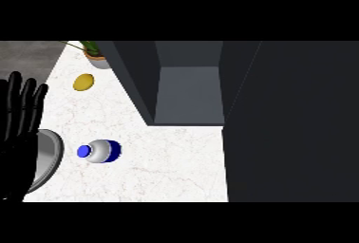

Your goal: Pick up the bottled water, place it into the cabinet and close the cabinet

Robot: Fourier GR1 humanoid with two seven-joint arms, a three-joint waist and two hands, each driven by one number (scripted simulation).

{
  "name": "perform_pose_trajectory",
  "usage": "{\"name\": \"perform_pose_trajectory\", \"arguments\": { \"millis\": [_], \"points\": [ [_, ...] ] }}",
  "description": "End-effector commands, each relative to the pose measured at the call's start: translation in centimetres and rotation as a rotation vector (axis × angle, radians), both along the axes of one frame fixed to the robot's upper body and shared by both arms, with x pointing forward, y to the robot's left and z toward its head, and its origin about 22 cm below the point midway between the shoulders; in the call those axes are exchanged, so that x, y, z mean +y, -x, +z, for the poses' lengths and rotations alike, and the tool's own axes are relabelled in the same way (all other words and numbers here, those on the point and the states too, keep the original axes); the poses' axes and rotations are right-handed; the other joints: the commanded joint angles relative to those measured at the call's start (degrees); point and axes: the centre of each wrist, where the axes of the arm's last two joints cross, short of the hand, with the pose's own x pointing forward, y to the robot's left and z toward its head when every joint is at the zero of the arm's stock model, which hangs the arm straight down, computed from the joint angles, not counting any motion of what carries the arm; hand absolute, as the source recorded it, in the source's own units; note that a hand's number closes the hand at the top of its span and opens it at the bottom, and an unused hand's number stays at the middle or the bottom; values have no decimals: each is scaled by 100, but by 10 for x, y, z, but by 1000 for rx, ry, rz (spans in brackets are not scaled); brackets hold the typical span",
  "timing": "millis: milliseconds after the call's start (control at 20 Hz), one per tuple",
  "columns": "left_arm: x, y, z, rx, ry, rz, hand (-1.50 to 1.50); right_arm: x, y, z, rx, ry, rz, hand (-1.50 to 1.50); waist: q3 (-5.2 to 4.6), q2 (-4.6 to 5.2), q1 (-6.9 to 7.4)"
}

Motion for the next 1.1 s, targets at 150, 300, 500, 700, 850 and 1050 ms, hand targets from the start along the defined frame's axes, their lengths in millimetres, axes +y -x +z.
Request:
{"name": "perform_pose_trajectory", "arguments": {
  "millis": [150, 300, 500, 700, 850, 1050],
  "points": [
    [47, 29, -5, -130, -41, -205, -150, -5, 32, 1, 1, 0, -15, -150, -154, 112, -53],
    [28, 35, -33, 10, 175, -381, -150, 17, 32, -9, 101, -25, 216, -150, -167, 101, 22],
    [46, 71, -33, 58, 213, -436, -150, 15, 63, 13, 108, -26, 254, -150, -149, 91, -21],
    [70, 97, -20, 61, 204, -445, -150, 30, 82, 39, 106, -37, 248, -150, -149, 117, 4],
    [77, 107, 2, 57, 228, -447, -150, 24, 88, 39, 135, -27, 276, -150, -143, 127, -27],
    [86, 126, -8, 76, 246, -433, -150, 25, 100, 48, 125, -27, 263, -150, -143, 127, -42]
  ]
}}
